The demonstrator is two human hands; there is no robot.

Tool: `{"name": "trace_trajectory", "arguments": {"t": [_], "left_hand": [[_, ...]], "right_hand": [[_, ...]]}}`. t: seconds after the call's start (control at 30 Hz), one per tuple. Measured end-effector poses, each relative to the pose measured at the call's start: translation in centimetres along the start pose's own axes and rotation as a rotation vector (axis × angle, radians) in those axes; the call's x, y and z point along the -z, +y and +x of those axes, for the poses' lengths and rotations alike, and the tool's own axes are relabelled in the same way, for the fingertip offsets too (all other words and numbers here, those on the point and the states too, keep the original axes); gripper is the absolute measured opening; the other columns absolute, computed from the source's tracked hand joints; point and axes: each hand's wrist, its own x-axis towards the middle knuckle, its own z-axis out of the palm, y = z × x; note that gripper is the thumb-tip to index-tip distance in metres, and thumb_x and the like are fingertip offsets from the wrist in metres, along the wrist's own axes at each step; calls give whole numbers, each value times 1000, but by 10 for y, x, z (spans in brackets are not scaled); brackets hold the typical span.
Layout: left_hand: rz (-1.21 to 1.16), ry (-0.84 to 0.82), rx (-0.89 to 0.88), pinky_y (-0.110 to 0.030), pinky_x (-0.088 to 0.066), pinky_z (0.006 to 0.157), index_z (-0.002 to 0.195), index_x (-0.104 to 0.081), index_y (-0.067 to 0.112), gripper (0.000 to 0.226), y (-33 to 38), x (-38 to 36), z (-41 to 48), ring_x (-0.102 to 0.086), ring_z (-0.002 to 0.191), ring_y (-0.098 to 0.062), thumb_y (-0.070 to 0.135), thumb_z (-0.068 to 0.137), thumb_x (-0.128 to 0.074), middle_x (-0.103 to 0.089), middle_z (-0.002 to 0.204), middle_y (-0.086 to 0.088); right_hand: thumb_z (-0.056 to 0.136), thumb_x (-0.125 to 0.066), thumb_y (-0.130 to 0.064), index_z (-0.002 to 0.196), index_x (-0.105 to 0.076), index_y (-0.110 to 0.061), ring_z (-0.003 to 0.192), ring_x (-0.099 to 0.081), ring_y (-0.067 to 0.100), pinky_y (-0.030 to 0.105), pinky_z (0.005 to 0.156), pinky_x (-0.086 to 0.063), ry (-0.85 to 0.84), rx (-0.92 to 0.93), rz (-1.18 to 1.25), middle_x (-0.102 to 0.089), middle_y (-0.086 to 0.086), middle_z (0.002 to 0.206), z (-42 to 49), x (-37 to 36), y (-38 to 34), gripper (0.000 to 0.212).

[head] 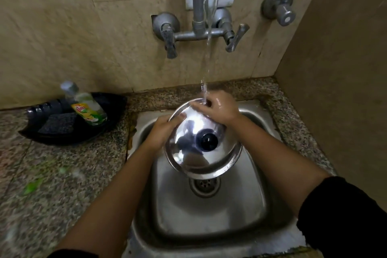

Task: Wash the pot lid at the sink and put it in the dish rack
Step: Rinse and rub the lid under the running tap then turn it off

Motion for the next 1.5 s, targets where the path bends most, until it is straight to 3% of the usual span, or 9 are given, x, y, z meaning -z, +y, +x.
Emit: {"name": "trace_trajectory", "arguments": {"t": [0.07, 0.2, 0.37, 0.47, 0.63, 0.87, 1.07, 1.3, 1.5], "left_hand": [[15, -42, -61, -37, -53, 78, 98, -69, -4, 33, 7, -3, 1, -68, 85, -33, 27, 91, -60, -72, 96, -24], [-92, 140, -102, -31, -54, 70, 84, -71, 7, 23, -4, -2, -1, -67, 71, -21, 28, 90, -61, -72, 78, -9], [-276, 333, 0, -27, -49, 65, 77, -65, 18, 36, -20, -1, -5, -59, 67, -17, 46, 94, -48, -63, 72, -3], [-105, 281, -28, -23, -51, 60, 88, -66, 9, 45, -15, -11, -5, -63, 70, -18, 47, 96, -43, -66, 77, -7], [-77, 328, -35, -36, -52, 75, 94, -66, 3, 46, -9, -19, -1, -63, 81, -26, 42, 98, -42, -67, 87, -17], [-162, 455, -13, -39, -50, 92, 88, -68, 3, 38, -1, -45, -1, -66, 95, -33, 34, 97, -48, -70, 97, -22], [-197, 467, -35, -26, -52, 70, 85, -65, 12, 37, -5, -27, -7, -65, 77, -19, 42, 96, -46, -68, 84, -7], [20, 434, -126, -26, -48, 64, 85, -68, 6, 42, -1, -5, 1, -59, 66, -15, 42, 95, -49, -63, 73, -7], [36, 289, -157, -18, -37, 46, 58, -50, 14, 44, 6, -43, -5, -42, 37, 3, 35, 96, -49, -48, 44, 9]], "right_hand": [[85, -52, -61, 84, -68, -20, 69, -61, 16, 29, 60, -44, -75, 131, -41, -70, -1, 78, 4, -1, -7, 43], [91, -49, -51, 105, -70, -23, 81, -65, 17, 33, 70, -50, 115, -85, 200, -73, 2, 93, -8, -6, 16, 37], [99, -32, -29, 139, -46, -16, 124, -49, 29, 43, 100, -43, 327, -279, -120, -52, 11, 138, -60, -32, 32, 45], [100, -21, -41, 152, -20, -23, 148, -8, 19, 41, 117, -6, 149, -146, -177, -16, -3, 160, -51, -28, 15, 54], [102, -20, -47, 152, 6, -29, 146, 18, 14, 47, 118, 7, -365, -67, -64, 15, -5, 160, -10, -5, 6, 59], [98, -15, -40, 151, -18, -7, 147, -18, 24, 41, 119, -13, -68, 8, -506, -20, 12, 159, -50, -45, -46, 63], [99, -37, -31, 152, -14, -20, 148, -16, 18, 46, 116, -21, -127, 453, -419, -21, 1, 159, -126, -50, 17, 59], [95, -48, -19, 133, -52, -15, 122, -52, 24, 44, 99, -42, 164, 120, -156, -56, 6, 135, -116, -5, 58, 39], [94, -47, -16, 116, -61, -7, 111, -50, 26, 39, 97, -42, 467, -163, 98, -54, 14, 119, -86, 6, 28, 28]]}}
